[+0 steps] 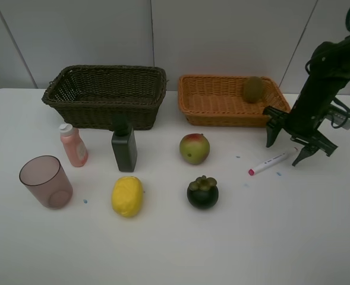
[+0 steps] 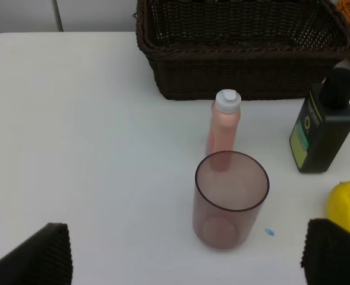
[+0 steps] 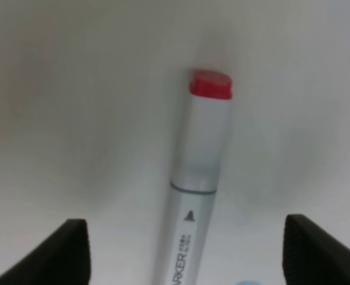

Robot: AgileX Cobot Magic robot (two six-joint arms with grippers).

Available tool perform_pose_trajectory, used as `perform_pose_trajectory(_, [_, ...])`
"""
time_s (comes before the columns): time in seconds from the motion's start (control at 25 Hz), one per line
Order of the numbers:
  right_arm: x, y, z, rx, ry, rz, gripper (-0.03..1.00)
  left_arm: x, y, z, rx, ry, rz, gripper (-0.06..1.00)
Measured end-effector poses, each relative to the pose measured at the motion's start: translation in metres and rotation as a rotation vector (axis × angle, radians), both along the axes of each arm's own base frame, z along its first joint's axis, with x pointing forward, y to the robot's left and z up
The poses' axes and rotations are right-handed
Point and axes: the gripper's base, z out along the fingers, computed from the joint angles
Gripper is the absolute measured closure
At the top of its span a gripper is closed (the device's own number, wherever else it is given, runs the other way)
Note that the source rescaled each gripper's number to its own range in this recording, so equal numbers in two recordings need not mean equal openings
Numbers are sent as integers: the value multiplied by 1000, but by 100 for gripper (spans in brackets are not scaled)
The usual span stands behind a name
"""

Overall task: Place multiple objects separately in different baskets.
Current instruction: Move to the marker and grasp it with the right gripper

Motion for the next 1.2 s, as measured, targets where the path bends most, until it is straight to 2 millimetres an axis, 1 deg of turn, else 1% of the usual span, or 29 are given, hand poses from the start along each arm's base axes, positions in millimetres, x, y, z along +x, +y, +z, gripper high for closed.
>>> perform_pose_trajectory(0.12, [0, 0, 0, 0, 0, 0, 44, 0, 0, 0, 0, 0, 0, -6])
perform_pose_trajectory(0.24, [0, 0, 0, 0, 2, 0, 48, 0, 0, 0, 0, 0, 0, -6])
perform_pose_trajectory(0.64, [1, 0, 0, 0, -7, 1, 48, 0, 0, 0, 0, 0, 0, -6])
perform_pose_trajectory(1.2, [1, 1, -13, 7, 25, -8, 49, 0, 0, 0, 0, 0, 0, -6])
